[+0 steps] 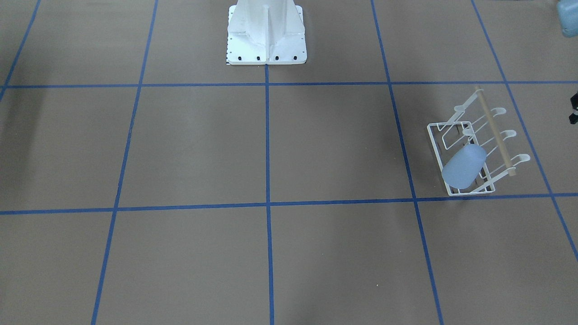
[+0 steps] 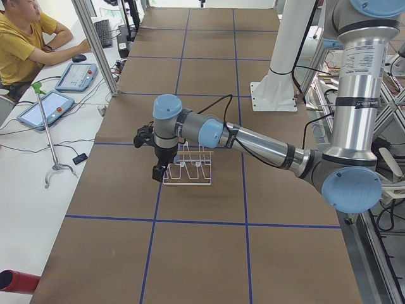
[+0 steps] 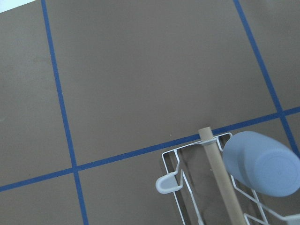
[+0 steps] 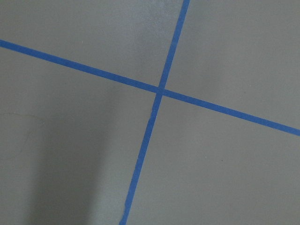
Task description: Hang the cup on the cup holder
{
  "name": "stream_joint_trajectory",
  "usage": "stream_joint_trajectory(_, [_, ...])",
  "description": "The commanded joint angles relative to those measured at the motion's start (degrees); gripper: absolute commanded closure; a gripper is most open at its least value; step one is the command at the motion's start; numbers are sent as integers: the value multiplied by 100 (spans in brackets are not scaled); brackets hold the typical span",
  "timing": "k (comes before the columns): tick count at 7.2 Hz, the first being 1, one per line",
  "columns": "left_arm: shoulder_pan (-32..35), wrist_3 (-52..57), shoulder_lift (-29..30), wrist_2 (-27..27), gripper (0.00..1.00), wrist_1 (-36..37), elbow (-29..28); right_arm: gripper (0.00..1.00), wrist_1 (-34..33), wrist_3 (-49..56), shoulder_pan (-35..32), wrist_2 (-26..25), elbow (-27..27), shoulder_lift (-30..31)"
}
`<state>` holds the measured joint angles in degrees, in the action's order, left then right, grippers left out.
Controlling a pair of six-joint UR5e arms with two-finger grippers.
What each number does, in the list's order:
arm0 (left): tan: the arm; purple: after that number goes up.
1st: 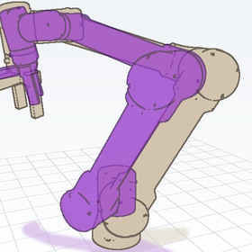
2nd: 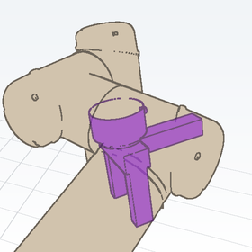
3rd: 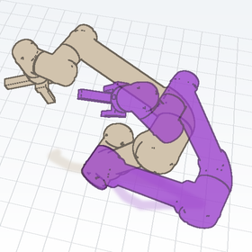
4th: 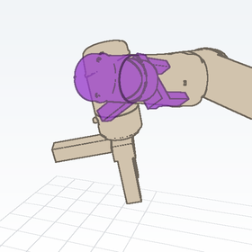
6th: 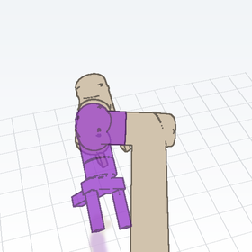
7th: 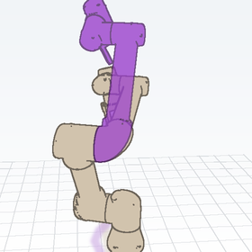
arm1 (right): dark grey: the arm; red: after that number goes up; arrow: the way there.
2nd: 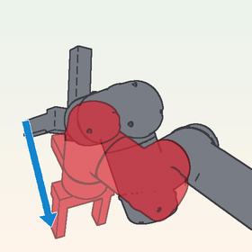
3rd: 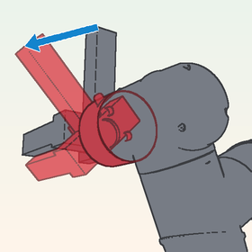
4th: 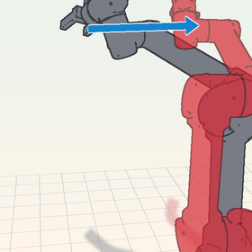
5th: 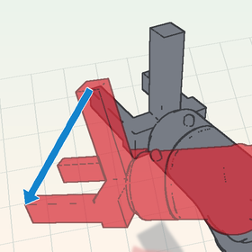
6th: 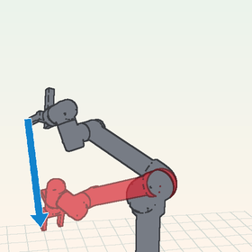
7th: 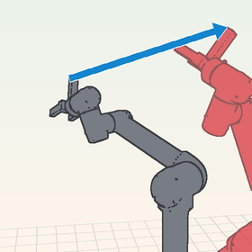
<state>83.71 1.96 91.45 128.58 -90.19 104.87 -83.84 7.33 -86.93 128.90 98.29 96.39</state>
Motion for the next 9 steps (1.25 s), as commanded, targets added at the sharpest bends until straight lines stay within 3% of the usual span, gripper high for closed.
stream_joint_trajectory(1, [548,830,-362,89,1,-25,-318,0,-18,14,-52,-31,-38,20])
stream_joint_trajectory(4, [787,727,-628,298,1,-157,-283,0,-175,-345,-114,39,23,-233])
stream_joint_trajectory(6, [814,474,-716,291,1,-270,-108,0,-832,-338,-201,65,154,-541])
stream_joint_trajectory(9, [805,498,-910,238,1,-333,104,0,-915,-347,-219,57,269,-507])
